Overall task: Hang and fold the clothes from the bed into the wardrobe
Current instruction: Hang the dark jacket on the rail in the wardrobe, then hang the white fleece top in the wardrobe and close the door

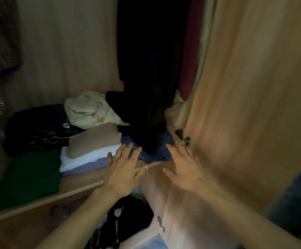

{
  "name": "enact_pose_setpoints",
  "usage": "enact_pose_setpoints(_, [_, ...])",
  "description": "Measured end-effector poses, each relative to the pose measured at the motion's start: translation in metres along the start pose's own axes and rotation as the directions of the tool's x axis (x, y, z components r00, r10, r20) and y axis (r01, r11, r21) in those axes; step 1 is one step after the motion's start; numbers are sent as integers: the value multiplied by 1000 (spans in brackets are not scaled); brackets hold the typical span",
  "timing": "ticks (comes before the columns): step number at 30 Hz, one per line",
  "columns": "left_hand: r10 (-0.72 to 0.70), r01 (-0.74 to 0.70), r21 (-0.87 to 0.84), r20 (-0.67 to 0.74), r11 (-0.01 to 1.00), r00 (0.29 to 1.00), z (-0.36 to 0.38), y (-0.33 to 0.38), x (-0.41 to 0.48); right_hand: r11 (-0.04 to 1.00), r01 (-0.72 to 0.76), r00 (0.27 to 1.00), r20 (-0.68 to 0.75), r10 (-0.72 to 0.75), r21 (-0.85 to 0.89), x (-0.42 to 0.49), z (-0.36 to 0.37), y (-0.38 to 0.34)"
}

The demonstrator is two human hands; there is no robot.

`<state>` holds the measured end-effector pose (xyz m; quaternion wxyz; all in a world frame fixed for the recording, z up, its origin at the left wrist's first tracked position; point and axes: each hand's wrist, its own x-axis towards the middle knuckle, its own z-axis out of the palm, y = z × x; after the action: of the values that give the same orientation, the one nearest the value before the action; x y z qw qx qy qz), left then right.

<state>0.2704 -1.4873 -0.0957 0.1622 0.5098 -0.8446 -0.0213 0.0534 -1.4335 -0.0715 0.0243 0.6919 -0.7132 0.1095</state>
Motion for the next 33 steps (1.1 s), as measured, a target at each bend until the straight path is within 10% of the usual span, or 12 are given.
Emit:
enact_pose_setpoints(22, [530,-514,-145,117,846,840,49,355,-135,858,-510,855,-77,513,64,-372,-61,209])
enact_pose_setpoints(33, [742,-713,-216,283,667,608,98,565,-241,665,-739,662,-68,746,103,-599,-81,334])
